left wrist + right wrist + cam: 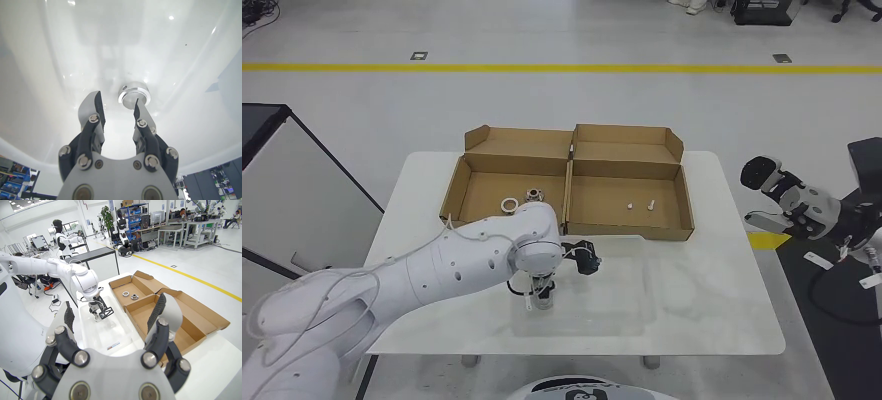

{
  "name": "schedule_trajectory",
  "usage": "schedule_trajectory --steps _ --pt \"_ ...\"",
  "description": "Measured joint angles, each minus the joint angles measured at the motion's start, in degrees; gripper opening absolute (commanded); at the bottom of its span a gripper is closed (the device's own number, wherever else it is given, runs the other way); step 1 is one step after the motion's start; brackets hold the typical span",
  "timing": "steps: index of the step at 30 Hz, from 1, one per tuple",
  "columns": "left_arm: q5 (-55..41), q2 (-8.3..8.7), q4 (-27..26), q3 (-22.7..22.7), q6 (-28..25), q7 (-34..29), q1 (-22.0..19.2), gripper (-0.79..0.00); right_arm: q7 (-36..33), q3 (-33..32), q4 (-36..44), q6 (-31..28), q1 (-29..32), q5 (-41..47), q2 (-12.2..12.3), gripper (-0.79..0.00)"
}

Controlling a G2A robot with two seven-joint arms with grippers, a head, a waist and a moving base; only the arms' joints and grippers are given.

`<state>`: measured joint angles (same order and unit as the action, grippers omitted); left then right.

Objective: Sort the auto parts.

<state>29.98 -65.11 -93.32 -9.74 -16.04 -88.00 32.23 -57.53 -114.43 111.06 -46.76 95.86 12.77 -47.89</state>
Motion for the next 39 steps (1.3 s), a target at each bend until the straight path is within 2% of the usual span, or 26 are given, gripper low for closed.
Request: schedule_trajectory --steps 12,28,33,39 --pt "-1.06 -1.15 1.59 0.00 0.42 0.00 -0.06 -0.397 0.00 0.00 0.00 0.00 0.00 0.00 0.00 0.000" --pt "-2.55 -4.58 4.21 0.00 -0.25 0.00 -1.40 -0.400 0.00 0.00 0.00 0.00 0.00 0.00 0.00 0.000" --pt "-2.81 -4.07 3.84 0.00 -0.24 0.00 -1.54 -0.409 0.00 0.00 0.00 0.00 0.00 0.00 0.00 0.000" --pt "-2.61 -2.38 3.18 0.00 -0.24 0.00 -0.83 -0.409 0.00 0.00 0.00 0.00 0.00 0.00 0.00 0.000"
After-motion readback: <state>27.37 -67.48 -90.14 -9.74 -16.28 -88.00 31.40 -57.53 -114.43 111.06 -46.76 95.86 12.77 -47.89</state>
